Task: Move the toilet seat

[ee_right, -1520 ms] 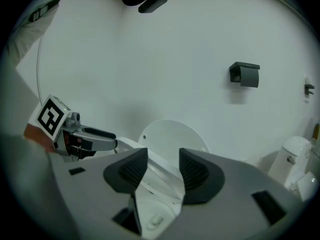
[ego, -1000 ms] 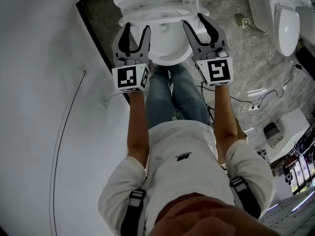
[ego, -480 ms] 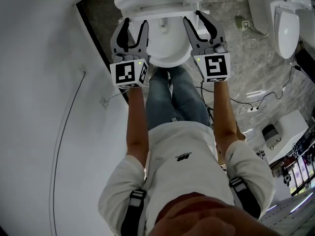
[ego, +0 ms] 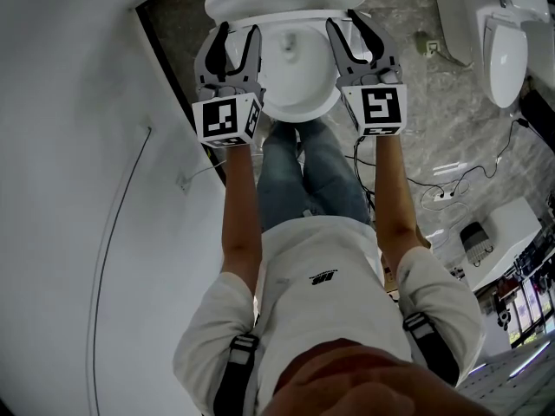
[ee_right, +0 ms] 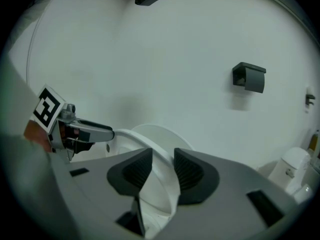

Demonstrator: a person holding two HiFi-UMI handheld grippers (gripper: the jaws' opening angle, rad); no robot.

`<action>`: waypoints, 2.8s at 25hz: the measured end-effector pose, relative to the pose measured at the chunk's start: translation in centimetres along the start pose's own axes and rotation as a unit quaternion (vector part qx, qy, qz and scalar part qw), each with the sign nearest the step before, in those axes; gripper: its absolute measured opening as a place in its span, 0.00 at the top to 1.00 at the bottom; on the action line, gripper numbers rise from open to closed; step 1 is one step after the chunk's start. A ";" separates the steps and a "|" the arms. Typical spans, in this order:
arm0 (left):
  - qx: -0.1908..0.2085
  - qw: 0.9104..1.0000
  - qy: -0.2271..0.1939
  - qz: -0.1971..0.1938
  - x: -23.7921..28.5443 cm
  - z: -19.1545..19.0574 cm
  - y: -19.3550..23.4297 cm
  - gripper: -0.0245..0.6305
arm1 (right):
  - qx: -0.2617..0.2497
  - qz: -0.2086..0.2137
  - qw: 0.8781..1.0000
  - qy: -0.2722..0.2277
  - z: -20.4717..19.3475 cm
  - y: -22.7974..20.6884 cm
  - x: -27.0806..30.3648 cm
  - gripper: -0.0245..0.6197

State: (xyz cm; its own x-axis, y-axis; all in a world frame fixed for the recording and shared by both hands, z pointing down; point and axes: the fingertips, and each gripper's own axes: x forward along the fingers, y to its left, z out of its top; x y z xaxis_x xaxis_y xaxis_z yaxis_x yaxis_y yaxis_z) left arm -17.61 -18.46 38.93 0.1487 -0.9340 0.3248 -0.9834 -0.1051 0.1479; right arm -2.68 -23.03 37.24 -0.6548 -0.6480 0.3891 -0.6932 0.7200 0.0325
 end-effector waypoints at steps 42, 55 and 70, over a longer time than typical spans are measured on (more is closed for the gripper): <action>0.048 0.999 -0.016 0.005 3.7 3.5 1.0 0.67 | -0.029 0.012 0.999 -0.042 4.3 -1.5 4.1 0.73; 0.059 0.997 -0.044 -0.021 1.4 5.7 -0.7 0.88 | -0.004 0.017 0.996 -0.093 6.7 0.7 1.0 0.89; 0.078 0.995 -0.022 -0.065 -1.1 2.4 -4.0 0.90 | -0.005 0.019 0.998 -0.056 3.4 3.2 -1.8 0.90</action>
State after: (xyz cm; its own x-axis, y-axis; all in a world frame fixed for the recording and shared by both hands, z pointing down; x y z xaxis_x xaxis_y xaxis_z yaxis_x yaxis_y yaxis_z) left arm -14.08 -17.80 35.71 0.2752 -0.9226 0.2703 -0.9606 -0.2751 0.0390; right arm -4.70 -20.37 33.53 -0.7105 -0.6434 0.2850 -0.6647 0.7466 0.0285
